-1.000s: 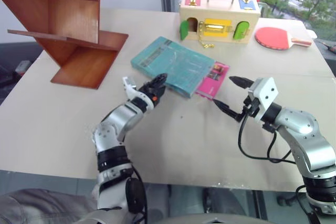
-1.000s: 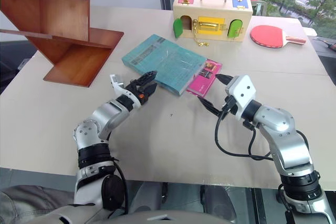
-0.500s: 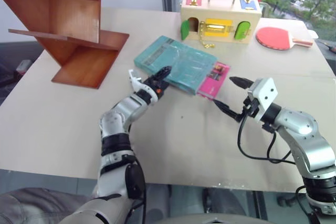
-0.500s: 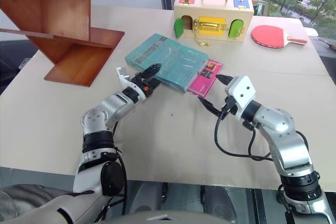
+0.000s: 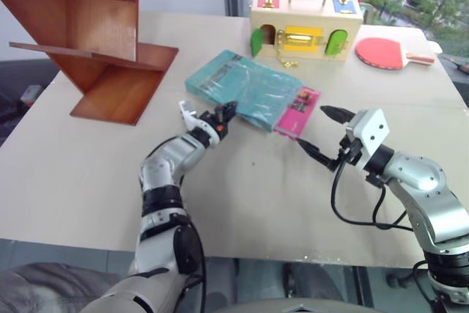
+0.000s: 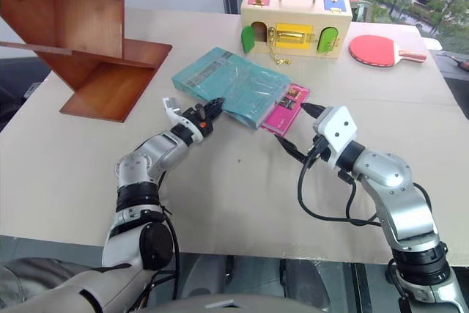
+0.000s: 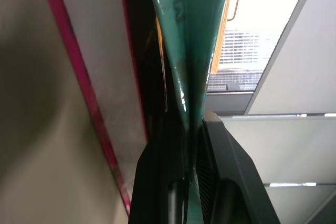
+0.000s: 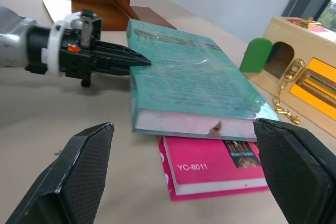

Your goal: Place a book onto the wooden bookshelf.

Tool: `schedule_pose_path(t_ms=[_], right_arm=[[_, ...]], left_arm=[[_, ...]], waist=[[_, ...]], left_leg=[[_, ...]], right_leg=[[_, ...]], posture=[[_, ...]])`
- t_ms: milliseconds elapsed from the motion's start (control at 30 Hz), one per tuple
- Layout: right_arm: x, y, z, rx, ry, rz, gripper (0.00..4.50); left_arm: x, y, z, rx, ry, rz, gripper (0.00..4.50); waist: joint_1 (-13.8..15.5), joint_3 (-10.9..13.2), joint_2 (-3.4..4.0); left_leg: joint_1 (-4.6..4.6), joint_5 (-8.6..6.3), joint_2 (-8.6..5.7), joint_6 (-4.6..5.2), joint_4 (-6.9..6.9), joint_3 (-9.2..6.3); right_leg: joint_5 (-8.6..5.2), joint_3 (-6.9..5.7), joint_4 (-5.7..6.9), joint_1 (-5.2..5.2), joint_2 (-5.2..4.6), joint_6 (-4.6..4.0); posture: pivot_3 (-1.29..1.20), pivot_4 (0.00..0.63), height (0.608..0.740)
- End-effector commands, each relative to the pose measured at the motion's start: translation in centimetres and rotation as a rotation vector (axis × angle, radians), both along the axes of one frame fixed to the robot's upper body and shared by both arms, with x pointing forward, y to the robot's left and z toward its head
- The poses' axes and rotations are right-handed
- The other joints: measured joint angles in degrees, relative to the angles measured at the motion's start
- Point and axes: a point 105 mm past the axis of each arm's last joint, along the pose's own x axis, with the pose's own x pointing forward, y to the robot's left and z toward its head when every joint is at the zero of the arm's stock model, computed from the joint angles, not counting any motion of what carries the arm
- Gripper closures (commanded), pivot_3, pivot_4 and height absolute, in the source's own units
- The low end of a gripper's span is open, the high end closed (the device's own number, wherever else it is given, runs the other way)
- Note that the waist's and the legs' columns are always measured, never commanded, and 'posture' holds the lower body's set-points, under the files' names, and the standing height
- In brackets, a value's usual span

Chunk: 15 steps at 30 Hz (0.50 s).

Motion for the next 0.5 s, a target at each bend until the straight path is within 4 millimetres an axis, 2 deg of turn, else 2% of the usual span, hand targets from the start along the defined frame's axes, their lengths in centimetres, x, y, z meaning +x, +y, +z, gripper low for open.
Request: schedule_pose_path(t_ms=[33,200,300,367,467,500], right_arm=[[-0.5,0.1,1.1,0.007,-0.045,0.01,0.02],[-0.5,0.1,1.0,0.002,-0.041,0.015,0.02],[-0.5,0.0,1.0,0.001,-0.04,0.019,0.02],[-0.5,0.0,1.0,0.001,-0.039,0.02,0.02],[-0.4,0.1,0.9,0.001,-0.036,0.03,0.02],[-0.4,0.2,0.9,0.001,-0.036,0.033,0.02]], left_arm=[[-1.3,0.1,0.3,-0.011,0.004,0.013,4.46],[-2.7,0.7,0.0,0.011,0.031,0.058,4.46],[-3.4,0.7,0.0,0.015,0.035,0.06,3.37],[-3.6,0.7,0.0,0.015,0.04,0.06,2.46],[-3.5,0.5,0.4,0.009,0.034,0.058,0.85],[-3.1,0.3,0.7,0.004,0.021,0.049,0.67]], waist=[[0.01,0.0,0.0],[0.03,0.0,0.0],[0.06,0.0,0.0],[0.15,0.0,0.0],[0.27,0.0,-0.01],[0.27,0.0,-0.01]], left_leg=[[0.0,0.0,0.0,0.0,0.0,-0.01],[0.02,0.0,-0.01,0.0,0.01,0.01],[0.04,0.0,0.0,0.0,0.0,0.02],[0.04,0.0,0.0,0.0,0.01,0.01],[0.04,0.0,-0.02,0.01,0.02,0.01],[0.04,0.0,-0.02,0.01,0.02,0.0]], right_leg=[[0.0,0.0,0.0,0.0,0.0,0.0],[0.0,0.01,0.0,0.02,-0.02,0.0],[0.0,0.04,-0.01,0.03,-0.01,0.0],[0.0,0.02,0.0,0.03,0.0,0.0],[0.0,0.02,-0.01,0.05,-0.01,0.0],[0.0,0.01,-0.01,0.05,-0.01,0.0]], posture=[[0.0,0.15,0.74],[0.0,0.15,0.74],[0.0,0.15,0.74],[0.0,0.15,0.74],[0.0,0.15,0.74],[0.0,0.15,0.74]])
